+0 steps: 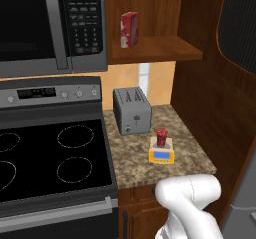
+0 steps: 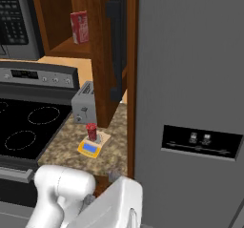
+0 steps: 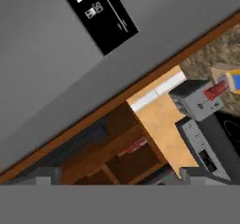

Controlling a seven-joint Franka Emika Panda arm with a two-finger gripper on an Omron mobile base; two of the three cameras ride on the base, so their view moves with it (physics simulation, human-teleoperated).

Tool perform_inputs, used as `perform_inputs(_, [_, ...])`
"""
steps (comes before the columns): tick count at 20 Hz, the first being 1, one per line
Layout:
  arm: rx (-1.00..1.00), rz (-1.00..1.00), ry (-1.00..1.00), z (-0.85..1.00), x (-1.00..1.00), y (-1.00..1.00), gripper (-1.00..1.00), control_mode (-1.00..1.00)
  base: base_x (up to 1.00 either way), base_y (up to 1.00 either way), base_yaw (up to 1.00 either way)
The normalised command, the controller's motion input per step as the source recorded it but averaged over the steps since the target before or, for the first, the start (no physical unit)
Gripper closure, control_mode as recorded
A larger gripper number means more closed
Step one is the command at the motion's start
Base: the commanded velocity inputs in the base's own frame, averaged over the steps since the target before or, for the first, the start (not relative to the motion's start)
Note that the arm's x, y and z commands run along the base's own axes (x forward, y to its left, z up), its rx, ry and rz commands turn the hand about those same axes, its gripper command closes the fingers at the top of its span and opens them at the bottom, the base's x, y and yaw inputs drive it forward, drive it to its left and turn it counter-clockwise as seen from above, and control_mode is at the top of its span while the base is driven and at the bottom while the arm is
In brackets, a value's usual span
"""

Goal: Pick the yogurt and place it on the digital scale for weighing, and close the cabinet.

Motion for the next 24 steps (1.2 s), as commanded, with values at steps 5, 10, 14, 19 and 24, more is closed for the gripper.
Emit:
perform_inputs(5, [-0.19,0.13,-0.88,-0.46,0.72,0.65,-1.0,-1.0,0.0,0.0,0.0])
perform_inputs(10, [-0.12,0.0,-0.25,-0.15,1.0,0.84,-1.0,-1.0,0.0,0.0,0.0])
perform_inputs(14, [-0.01,0.0,-0.02,0.09,0.77,0.16,-1.0,-1.0,0.0,0.0,0.0])
perform_inputs(19, [-0.01,-0.02,0.0,0.23,0.56,0.0,-1.0,-1.0,0.0,0.0,0.0])
perform_inputs(24, [0.0,-0.03,0.08,0.22,0.35,-0.31,-1.0,-1.0,0.0,0.0,0.0])
